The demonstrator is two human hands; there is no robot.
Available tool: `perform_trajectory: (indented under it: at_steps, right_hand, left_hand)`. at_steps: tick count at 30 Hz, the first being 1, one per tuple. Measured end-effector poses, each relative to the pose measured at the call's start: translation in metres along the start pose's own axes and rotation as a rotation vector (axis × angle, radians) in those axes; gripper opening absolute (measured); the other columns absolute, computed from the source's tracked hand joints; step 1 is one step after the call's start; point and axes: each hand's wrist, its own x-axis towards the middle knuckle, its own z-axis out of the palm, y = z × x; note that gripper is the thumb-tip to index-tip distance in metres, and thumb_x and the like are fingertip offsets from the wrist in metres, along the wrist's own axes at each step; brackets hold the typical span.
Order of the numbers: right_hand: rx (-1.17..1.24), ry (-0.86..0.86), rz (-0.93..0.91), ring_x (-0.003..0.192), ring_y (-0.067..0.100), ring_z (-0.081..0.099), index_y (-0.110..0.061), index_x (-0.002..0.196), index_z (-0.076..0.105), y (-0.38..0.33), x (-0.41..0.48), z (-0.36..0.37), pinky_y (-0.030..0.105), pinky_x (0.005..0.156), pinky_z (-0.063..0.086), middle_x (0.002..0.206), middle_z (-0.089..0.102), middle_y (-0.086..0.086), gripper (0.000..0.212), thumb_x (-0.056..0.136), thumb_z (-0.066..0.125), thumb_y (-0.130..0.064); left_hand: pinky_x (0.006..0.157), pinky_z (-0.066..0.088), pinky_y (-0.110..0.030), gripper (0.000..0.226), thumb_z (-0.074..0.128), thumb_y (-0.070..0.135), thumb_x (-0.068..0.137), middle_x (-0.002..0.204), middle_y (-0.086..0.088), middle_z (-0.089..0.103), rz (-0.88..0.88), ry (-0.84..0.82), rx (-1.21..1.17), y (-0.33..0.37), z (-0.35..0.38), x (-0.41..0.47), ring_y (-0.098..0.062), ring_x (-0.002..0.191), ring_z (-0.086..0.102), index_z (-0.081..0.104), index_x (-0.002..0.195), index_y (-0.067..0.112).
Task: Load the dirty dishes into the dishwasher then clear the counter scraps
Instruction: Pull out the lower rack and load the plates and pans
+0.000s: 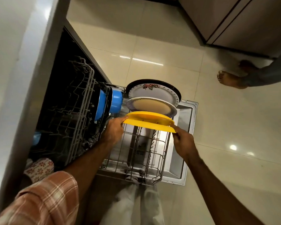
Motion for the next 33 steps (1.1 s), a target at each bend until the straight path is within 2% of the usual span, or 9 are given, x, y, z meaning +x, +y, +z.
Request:
perform_trajectory:
  at_steps: [4,7,11,14,18,20,23,28,33]
  right_hand:
    - [-0.024,-0.075,0.08,0.079,0.027,0.062,-0.026,0.15,0.053,0.0,0.014,0.014,0.034,0.074,0.048,0.094,0.069,0.011,0.044,0.107,0.05,-0.016]
    - [-0.015,-0.104,0.146,0.074,0.022,0.058,-0.019,0.149,0.054,-0.005,0.018,0.024,0.029,0.068,0.042,0.091,0.064,0.007,0.041,0.109,0.045,-0.019]
    - [-0.002,-0.083,0.219,0.068,0.015,0.053,-0.008,0.13,0.066,-0.014,0.018,0.029,0.027,0.058,0.036,0.087,0.063,0.005,0.032,0.11,0.044,-0.019]
    - [0.015,-0.112,0.259,0.07,0.014,0.056,-0.009,0.138,0.06,-0.019,0.017,0.031,0.017,0.057,0.038,0.098,0.069,0.01,0.033,0.109,0.044,-0.016]
    - [0.025,-0.141,0.283,0.089,0.024,0.064,-0.01,0.151,0.048,-0.024,0.011,0.03,0.03,0.074,0.047,0.114,0.07,0.015,0.044,0.108,0.047,-0.017]
    - [0.035,-0.143,0.257,0.105,0.031,0.066,-0.011,0.152,0.047,-0.032,0.004,0.026,0.037,0.085,0.051,0.126,0.068,0.017,0.045,0.107,0.049,-0.02]
    - [0.062,-0.136,0.19,0.122,0.035,0.061,-0.011,0.153,0.046,-0.053,-0.013,0.009,0.039,0.1,0.048,0.141,0.062,0.017,0.048,0.107,0.052,-0.021]
    - [0.072,-0.149,0.06,0.131,0.031,0.056,-0.017,0.156,0.042,-0.099,-0.046,-0.033,0.042,0.109,0.044,0.151,0.054,0.01,0.05,0.108,0.051,-0.027]
    - [0.039,-0.145,-0.11,0.143,0.022,0.046,-0.018,0.156,0.042,-0.147,-0.085,-0.083,0.031,0.117,0.035,0.16,0.046,0.003,0.051,0.108,0.051,-0.03]
  left_hand:
    - [0.077,0.044,-0.02,0.05,0.046,0.002,0.101,0.11,-0.005,0.068,-0.042,-0.049,0.054,-0.008,0.011,0.015,-0.011,0.085,0.054,0.057,0.141,0.03]
    - [0.073,0.047,-0.024,0.042,0.046,0.006,0.102,0.099,-0.003,0.066,-0.042,-0.129,0.067,-0.016,0.019,0.023,-0.014,0.081,0.057,0.062,0.134,0.027]
    - [0.072,0.05,-0.021,0.051,0.048,0.008,0.103,0.109,-0.008,0.066,-0.055,-0.152,0.07,-0.013,0.024,0.027,-0.012,0.084,0.058,0.048,0.148,0.031]
    - [0.074,0.048,-0.023,0.052,0.049,0.006,0.103,0.114,-0.01,0.062,-0.134,-0.149,-0.006,-0.007,0.025,0.028,-0.012,0.088,0.056,0.043,0.151,0.025]
    - [0.084,0.05,-0.027,0.064,0.054,0.006,0.1,0.122,-0.01,0.058,-0.214,-0.169,-0.046,-0.003,0.022,0.018,-0.014,0.096,0.056,0.028,0.157,0.021]
    - [0.099,0.047,-0.032,0.072,0.057,0.008,0.1,0.142,-0.012,0.051,-0.2,-0.182,-0.057,0.004,0.019,0.007,-0.022,0.119,0.057,0.019,0.16,0.019]
    - [0.121,0.032,-0.04,0.08,0.06,0.013,0.099,0.165,-0.008,0.025,-0.153,-0.177,-0.067,0.014,0.013,-0.013,-0.026,0.148,0.032,0.01,0.162,0.017]
    - [0.124,0.025,-0.046,0.081,0.059,0.023,0.099,0.169,-0.007,0.008,-0.033,-0.218,-0.031,0.044,-0.014,-0.062,-0.026,0.155,0.014,0.008,0.162,0.018]
    - [0.122,0.029,-0.049,0.081,0.059,0.032,0.099,0.17,0.0,0.002,0.05,-0.137,-0.015,0.08,-0.063,-0.121,-0.025,0.155,0.015,0.008,0.162,0.026]
